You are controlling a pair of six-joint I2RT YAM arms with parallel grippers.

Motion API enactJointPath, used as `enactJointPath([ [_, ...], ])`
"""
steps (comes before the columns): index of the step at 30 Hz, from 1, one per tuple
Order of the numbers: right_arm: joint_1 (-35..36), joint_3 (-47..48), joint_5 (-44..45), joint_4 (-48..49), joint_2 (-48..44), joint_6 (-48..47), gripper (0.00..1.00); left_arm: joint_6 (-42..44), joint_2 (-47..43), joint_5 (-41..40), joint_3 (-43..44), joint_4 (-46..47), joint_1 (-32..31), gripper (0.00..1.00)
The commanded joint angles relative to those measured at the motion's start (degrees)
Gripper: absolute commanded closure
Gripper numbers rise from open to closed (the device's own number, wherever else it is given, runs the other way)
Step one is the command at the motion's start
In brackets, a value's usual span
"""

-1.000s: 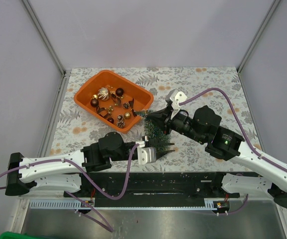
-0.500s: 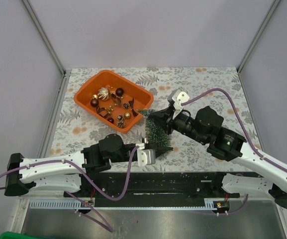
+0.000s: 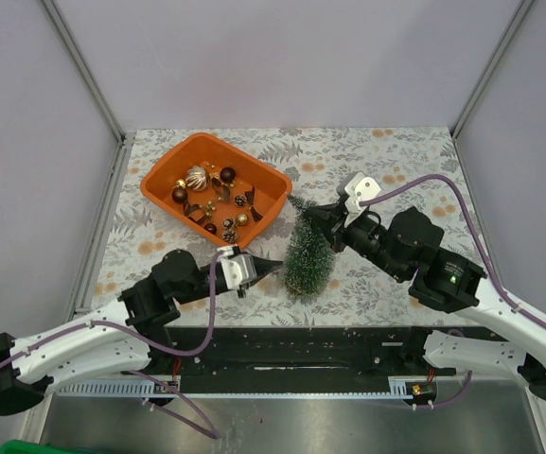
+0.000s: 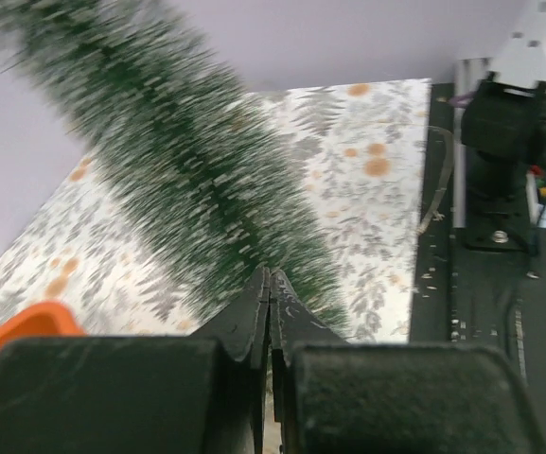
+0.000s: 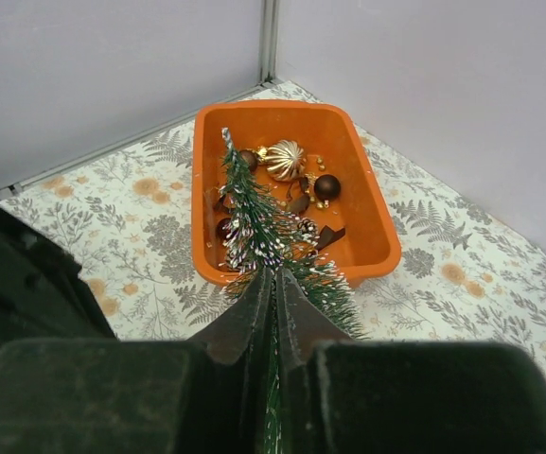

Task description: Decorate the small christmas tree

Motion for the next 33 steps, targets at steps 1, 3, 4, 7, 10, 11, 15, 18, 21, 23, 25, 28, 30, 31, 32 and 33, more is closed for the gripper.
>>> enactJointPath([
  [1, 0.4, 0.6, 2.8, -3.8, 0.0, -2.1, 1.0, -5.2, -5.4, 0.0, -2.7, -0.4, 6.4, 1.0],
  [3, 0.4, 0.8, 2.6, -4.0, 0.6, -1.9, 1.0, -6.5, -7.6, 0.2, -3.9, -1.0, 8.9, 1.0],
  [4, 0.4, 0.8, 2.4, -4.0, 1.0, -1.8, 1.0, -7.0, -8.6, 0.3, -4.6, -1.2, 9.7, 1.0],
  [7, 0.4, 0.9, 2.4, -3.7, 1.8, -1.5, 1.0, -8.2, -10.7, 0.2, -5.8, -2.2, 11.9, 1.0],
  [10, 0.4, 0.9, 2.7, -3.0, 1.8, -1.3, 1.0, -9.3, -12.4, -1.0, -7.2, -2.9, 13.4, 1.0],
  [11, 0.4, 1.0, 2.4, -3.0, 1.9, -1.4, 1.0, -10.1, -13.3, -1.7, -7.8, -3.0, 14.0, 1.0],
  [15, 0.5, 0.9, 1.3, -2.8, 0.9, -1.1, 1.0, -13.1, -15.6, -5.0, -11.7, -2.9, 17.0, 1.0],
  [18, 0.4, 1.0, 1.5, -2.7, 0.6, -1.3, 1.0, -15.3, -16.1, -8.9, -13.2, -2.9, 19.7, 1.0],
  [21, 0.4, 1.2, 1.2, -2.7, 0.1, -1.1, 1.0, -15.5, -15.9, -11.1, -13.4, -3.3, 21.2, 1.0],
  [23, 0.4, 1.3, 0.2, -2.8, 0.0, -1.1, 1.0, -18.1, -15.2, -12.0, -13.1, -2.9, 21.7, 1.0],
  [25, 0.4, 1.3, -0.6, -3.1, 0.0, -0.7, 1.0, -19.0, -13.8, -14.5, -12.3, -2.3, 22.1, 1.0],
  [28, 0.4, 0.8, -2.9, -3.1, -0.4, 0.1, 1.0, -20.0, -10.5, -16.4, -9.9, -0.7, 22.9, 1.0],
  [30, 0.4, 0.3, -4.4, -3.0, -0.4, 0.7, 1.0, -19.7, -8.0, -18.2, -8.6, 1.2, 23.3, 1.0],
  [31, 0.4, 0.0, -5.3, -3.0, -0.4, 1.0, 1.0, -18.7, -7.0, -19.3, -8.2, 2.4, 23.4, 1.0],
  [32, 0.5, -0.3, -6.1, -2.7, -0.4, 1.5, 1.0, -18.0, -5.6, -21.0, -7.6, 3.2, 23.3, 1.0],
  [33, 0.4, -0.5, -7.3, -2.4, -0.4, 1.9, 1.0, -17.3, -3.7, -22.8, -6.6, 3.7, 23.6, 1.0],
])
